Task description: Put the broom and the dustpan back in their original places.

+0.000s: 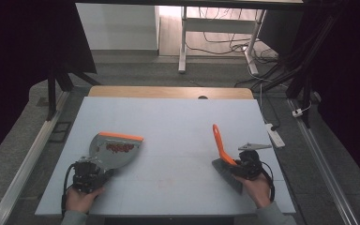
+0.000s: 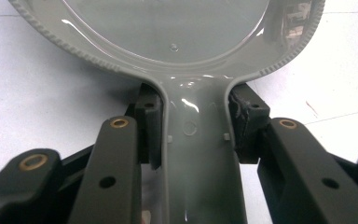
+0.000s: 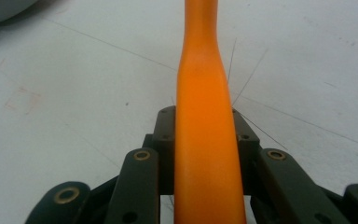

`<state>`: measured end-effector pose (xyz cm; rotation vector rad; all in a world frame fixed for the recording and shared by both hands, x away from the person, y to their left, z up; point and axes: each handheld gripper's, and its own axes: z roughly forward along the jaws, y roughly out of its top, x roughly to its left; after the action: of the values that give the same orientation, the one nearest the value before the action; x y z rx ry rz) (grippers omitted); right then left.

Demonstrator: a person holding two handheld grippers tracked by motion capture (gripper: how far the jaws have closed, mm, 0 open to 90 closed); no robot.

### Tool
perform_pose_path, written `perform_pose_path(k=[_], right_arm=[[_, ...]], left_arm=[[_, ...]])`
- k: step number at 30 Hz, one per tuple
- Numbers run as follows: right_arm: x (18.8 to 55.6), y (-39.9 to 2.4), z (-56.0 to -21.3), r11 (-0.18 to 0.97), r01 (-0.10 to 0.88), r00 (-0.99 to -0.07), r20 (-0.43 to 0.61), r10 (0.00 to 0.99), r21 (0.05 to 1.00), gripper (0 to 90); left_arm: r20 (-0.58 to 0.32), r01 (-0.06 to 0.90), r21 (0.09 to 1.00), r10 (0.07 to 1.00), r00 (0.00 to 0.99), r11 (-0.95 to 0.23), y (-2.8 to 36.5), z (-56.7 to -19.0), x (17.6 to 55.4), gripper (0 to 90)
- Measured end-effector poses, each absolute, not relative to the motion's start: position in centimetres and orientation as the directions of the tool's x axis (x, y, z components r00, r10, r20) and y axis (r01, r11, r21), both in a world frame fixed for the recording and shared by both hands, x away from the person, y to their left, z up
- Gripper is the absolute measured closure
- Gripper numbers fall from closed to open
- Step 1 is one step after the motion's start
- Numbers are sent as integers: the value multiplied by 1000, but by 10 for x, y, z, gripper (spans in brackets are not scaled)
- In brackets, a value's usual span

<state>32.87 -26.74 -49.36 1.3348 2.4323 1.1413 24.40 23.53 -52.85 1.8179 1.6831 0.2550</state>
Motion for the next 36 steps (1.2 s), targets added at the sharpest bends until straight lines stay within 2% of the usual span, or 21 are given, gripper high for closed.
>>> perform_pose_path(k=[6, 16, 25, 28, 36], right_arm=[[335, -273, -495, 324, 666, -586, 203, 784, 672, 694], [345, -281, -503, 343, 659, -570, 146, 808, 669, 543], [353, -284, -508, 358, 671, -566, 137, 813, 649, 470], [354, -286, -509, 363, 673, -562, 127, 817, 645, 443], [354, -286, -509, 378, 657, -554, 77, 829, 652, 428]], left_arm=[[-277, 826, 563, 949, 151, 33, 234, -530, 245, 612], [-267, 838, 545, 954, 138, 31, 229, -533, 247, 609], [-279, 840, 542, 951, 136, 39, 228, -532, 248, 604], [-290, 839, 542, 947, 142, 40, 228, -532, 248, 575], [-299, 836, 548, 940, 164, 28, 226, -531, 248, 539]])
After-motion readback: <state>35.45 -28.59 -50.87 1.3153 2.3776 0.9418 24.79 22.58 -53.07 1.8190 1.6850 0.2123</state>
